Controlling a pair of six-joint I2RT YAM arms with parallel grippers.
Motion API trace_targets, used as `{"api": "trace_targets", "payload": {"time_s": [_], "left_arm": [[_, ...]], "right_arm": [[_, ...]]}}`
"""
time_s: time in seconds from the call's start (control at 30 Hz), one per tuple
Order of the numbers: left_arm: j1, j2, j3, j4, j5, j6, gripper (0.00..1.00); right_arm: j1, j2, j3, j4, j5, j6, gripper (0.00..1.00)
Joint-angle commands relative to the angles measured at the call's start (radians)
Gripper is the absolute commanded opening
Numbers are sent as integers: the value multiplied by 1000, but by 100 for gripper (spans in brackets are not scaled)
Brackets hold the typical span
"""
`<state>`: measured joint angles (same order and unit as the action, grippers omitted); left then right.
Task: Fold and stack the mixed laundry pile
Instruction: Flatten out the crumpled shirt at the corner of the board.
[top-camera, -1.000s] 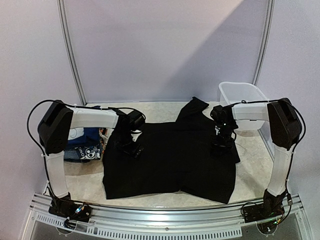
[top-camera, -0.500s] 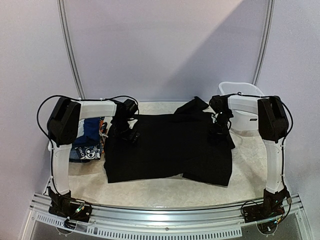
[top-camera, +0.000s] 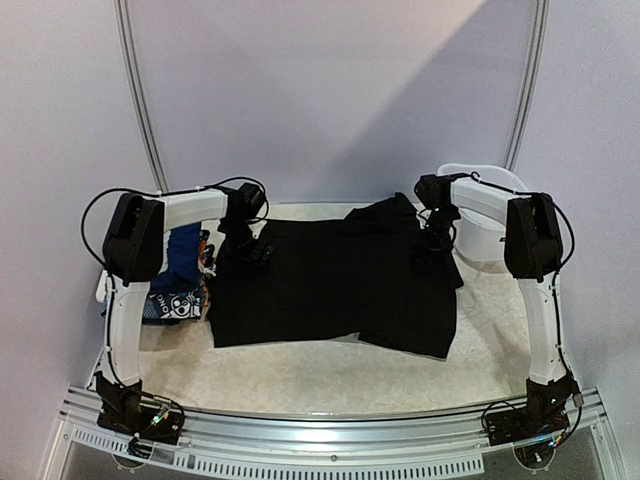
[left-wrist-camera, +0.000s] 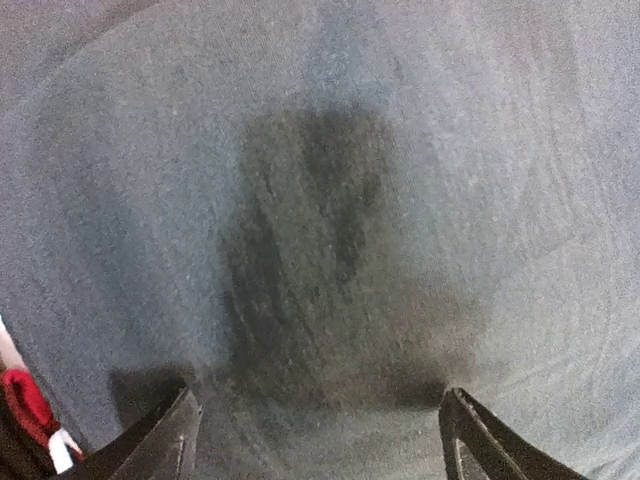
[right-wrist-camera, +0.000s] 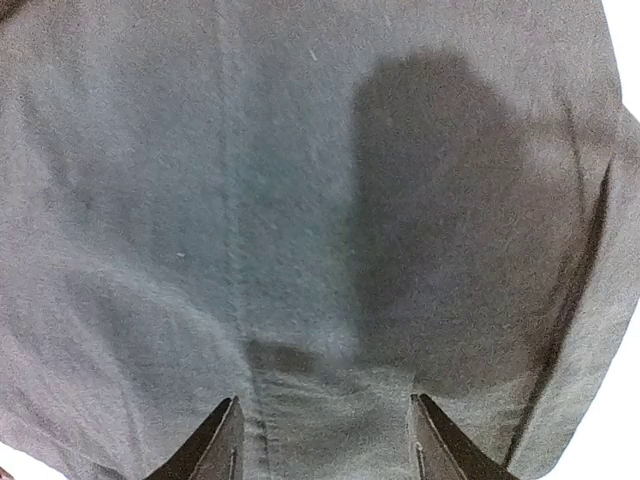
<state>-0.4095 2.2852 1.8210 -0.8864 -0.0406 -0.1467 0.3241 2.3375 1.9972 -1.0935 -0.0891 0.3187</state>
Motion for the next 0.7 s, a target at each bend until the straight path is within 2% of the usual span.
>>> {"api": "trace_targets", "payload": {"time_s": [0.0,0.2,0.43,0.67], "left_arm": [[-13,-94,4,-30,-14,1,86],[-64,-224,-69,-61,-58,12,89],[-174,-390,-229,-84,-110,17,92],[-279,-547,-446,-83,-120,-14,92]], "right_arm": [[-8,-58,21,-27,-23,-20,57],[4,-246,-141,10,-30,28,59],[45,-540,-531,105,-66,165,59],[101,-756,-835,178,-151,273,60]]}}
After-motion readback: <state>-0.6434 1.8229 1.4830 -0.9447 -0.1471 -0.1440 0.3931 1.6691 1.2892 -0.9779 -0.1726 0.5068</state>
